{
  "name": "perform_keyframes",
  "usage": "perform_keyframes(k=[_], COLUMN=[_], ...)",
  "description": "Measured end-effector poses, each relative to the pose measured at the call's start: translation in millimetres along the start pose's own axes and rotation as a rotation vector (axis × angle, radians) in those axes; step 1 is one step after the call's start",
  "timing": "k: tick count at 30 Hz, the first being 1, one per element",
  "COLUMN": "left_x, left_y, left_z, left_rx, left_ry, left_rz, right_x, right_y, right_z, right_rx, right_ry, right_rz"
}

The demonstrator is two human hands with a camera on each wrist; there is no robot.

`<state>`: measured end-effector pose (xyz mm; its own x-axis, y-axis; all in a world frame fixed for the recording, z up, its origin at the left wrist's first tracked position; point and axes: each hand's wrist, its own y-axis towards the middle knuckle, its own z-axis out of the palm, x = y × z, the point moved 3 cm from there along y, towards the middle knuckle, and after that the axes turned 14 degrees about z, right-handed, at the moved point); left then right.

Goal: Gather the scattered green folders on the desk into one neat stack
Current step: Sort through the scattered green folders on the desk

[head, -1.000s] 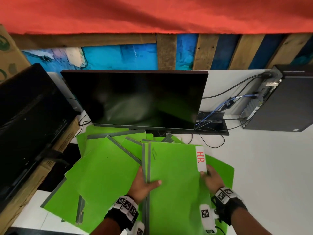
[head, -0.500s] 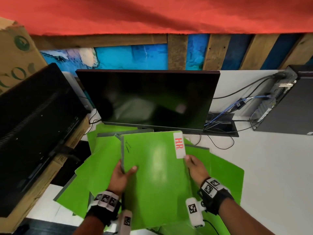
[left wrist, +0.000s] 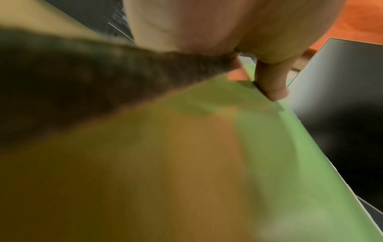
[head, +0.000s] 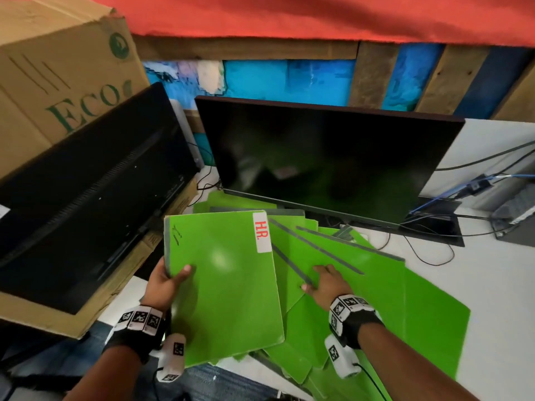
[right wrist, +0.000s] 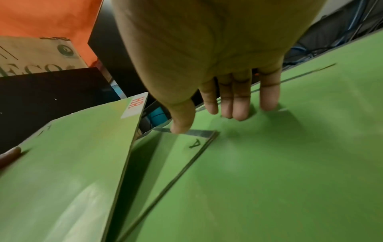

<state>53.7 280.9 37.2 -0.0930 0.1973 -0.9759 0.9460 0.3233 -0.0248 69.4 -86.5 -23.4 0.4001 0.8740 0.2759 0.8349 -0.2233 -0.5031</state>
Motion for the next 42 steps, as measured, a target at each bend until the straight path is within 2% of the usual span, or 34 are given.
perform_keyframes(k=[4,6,7,11,13,16,18,20,25,30,35,37,39,42], left_x=[4.1,5.6,6.4,10.9,13.5,14.4,12.9,12.6,13.0,14.7,21.3,18.3,14.3,6.1], left_y=[-4.1,-4.5,-3.8,3.3,7.7,14.9,17.4,19.5,24.7,23.7,13.2,8.8,5.6,-0.5], left_z=[-6.3,-8.2,-8.2,-7.5,-6.5,-2.8,1.1,5.5,17.3,28.5,39.3,46.2,54.3,68.7], left_rx=[0.022,0.034,0.041,0.056,0.063,0.070,0.086,0.114,0.149,0.180,0.201,0.208,0.202,0.195], left_ry=[0.002,0.001,0.001,-0.008,-0.009,-0.016,-0.015,-0.003,0.015,0.046,0.057,0.055,0.050,0.077], left_rz=[0.005,0.010,0.013,0.004,0.001,0.001,0.005,0.008,0.003,-0.001,-0.053,-0.082,-0.102,-0.113], right_x=[26.0,32.7,34.0,30.1,20.4,-4.9,-29.4,-50.5,-60.6,-60.0,-69.8,-83.6,-106.2,-150.9], right_y=[-6.3,-7.6,-6.6,9.3,24.0,43.5,48.9,46.7,38.7,35.5,28.6,22.3,16.5,-2.9], right_z=[10.2,20.0,24.2,10.7,-5.9,-29.5,-38.7,-42.1,-31.1,-33.7,-42.5,-56.8,-71.3,-81.9], right_rx=[-0.027,-0.005,0.032,0.126,0.083,-0.064,-0.175,-0.217,-0.116,0.008,0.220,0.167,0.034,-0.074], right_ry=[-0.193,-0.214,-0.162,0.337,0.381,0.249,0.153,0.085,-0.101,-0.064,0.278,0.438,0.655,1.038], right_rz=[-0.006,0.007,0.025,0.138,0.133,0.136,0.187,0.262,0.233,0.277,0.236,0.216,0.250,0.453])
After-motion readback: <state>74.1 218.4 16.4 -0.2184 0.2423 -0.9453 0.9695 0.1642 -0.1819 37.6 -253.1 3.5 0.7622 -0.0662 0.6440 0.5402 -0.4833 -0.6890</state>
